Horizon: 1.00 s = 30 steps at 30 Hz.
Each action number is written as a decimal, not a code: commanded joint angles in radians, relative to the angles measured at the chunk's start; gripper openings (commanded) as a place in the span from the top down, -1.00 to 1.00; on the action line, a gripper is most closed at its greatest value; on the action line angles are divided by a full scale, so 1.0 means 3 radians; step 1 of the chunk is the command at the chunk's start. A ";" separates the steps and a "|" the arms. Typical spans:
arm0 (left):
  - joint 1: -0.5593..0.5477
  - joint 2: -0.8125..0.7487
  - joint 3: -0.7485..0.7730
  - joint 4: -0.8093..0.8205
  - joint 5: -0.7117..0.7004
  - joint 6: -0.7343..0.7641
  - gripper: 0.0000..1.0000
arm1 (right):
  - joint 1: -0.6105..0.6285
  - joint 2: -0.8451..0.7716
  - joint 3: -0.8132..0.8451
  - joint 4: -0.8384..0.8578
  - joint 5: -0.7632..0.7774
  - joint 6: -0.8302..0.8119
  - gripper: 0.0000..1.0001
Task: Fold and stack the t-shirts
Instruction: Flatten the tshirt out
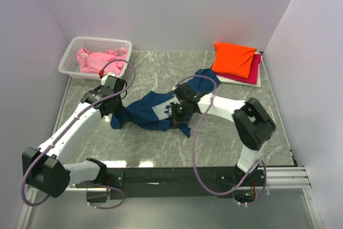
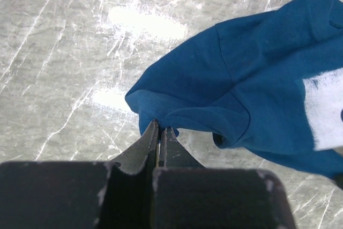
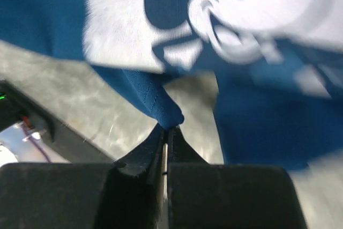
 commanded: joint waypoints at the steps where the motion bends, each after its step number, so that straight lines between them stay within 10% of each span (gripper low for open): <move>1: 0.0015 -0.0102 0.0149 0.0059 -0.0067 0.0068 0.99 | -0.0215 -0.0687 0.0183 -0.0555 0.0225 -0.0132 1.00; 17: -0.0772 0.0118 -0.0024 0.0457 0.0955 -0.0121 0.99 | -0.0466 -0.2467 -0.0333 -0.2356 0.1370 0.0184 1.00; 18: -0.0792 0.0092 -0.0141 0.0569 0.1184 -0.0167 0.91 | -0.0532 -0.2503 -0.0389 -0.2351 0.1401 0.0210 1.00; 22: -0.0828 -0.0112 -0.0382 0.0708 0.1442 -0.0239 -0.42 | -0.0757 -0.2535 -0.0594 -0.2280 0.1458 0.0241 1.00; 24: -0.0823 -0.0239 -0.0428 0.0612 0.1365 -0.0269 -0.68 | -0.0839 -0.2524 -0.0676 -0.2218 0.1402 0.0211 1.00; 30: -0.0053 -0.0358 -0.0826 0.0391 0.1124 -0.0412 -0.47 | -0.1049 -0.2438 -0.0804 -0.1947 0.1182 0.0160 1.00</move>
